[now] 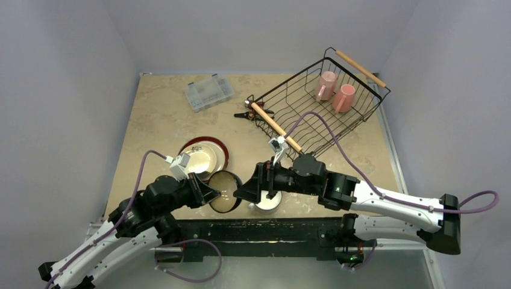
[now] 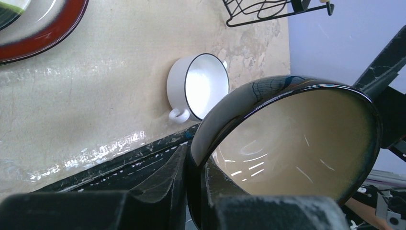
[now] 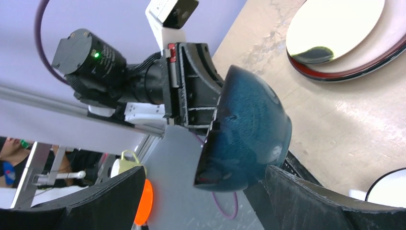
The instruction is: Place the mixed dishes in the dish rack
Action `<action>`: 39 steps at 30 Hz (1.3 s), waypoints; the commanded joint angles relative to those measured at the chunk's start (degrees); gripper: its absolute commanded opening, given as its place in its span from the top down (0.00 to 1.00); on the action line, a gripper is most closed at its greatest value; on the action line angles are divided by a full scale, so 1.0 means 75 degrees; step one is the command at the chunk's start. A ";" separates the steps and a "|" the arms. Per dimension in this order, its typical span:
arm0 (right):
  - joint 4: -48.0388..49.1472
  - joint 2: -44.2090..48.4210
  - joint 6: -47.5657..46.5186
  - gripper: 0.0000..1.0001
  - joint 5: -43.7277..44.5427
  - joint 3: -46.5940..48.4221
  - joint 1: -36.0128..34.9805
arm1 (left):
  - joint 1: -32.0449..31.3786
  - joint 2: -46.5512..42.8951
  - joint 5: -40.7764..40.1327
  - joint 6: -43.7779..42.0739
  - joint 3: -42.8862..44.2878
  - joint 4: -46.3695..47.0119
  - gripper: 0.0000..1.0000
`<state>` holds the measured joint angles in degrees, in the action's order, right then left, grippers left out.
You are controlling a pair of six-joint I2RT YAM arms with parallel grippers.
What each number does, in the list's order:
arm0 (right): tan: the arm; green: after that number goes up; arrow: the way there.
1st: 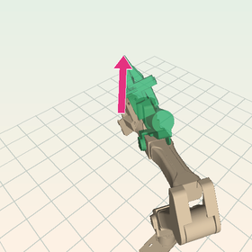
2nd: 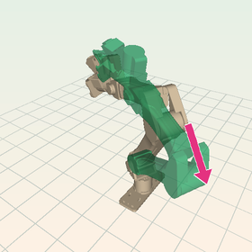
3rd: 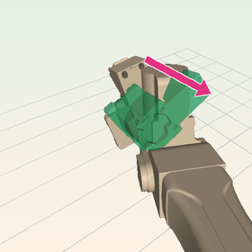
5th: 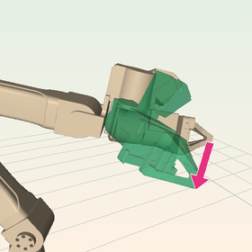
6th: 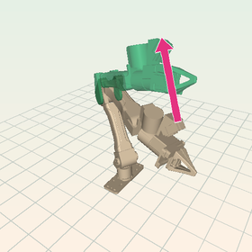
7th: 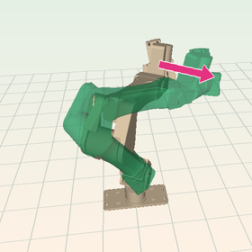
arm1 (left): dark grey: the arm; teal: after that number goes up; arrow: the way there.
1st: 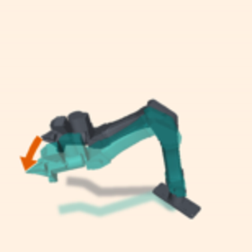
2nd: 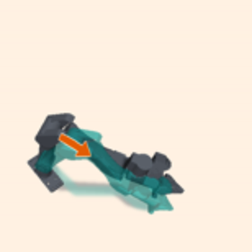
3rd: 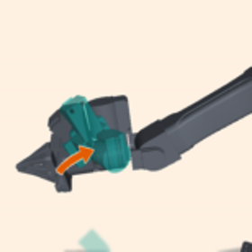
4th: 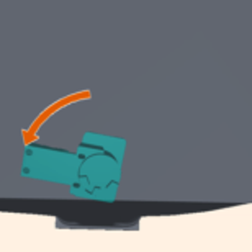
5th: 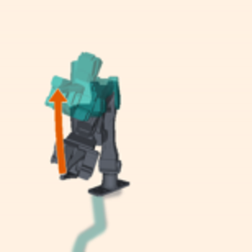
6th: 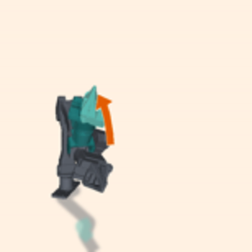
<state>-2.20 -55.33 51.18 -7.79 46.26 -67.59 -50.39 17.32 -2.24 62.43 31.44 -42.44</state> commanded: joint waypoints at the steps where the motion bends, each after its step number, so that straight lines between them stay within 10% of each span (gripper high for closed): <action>1: 0.0138 -0.0272 0.0009 0.01 0.1026 0.0506 -0.0341 | -0.0008 -0.0362 0.0127 0.0387 0.0460 0.1065 1.00; 39: 0.1504 -0.1043 0.1636 0.07 0.0852 -0.0127 -0.0620 | -0.0008 -0.0269 0.0111 0.0031 0.0698 0.1187 1.00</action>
<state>3.57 -63.20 61.56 0.89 46.00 -72.01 -50.39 16.01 -1.89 62.41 32.80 -41.71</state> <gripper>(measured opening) 0.943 0.095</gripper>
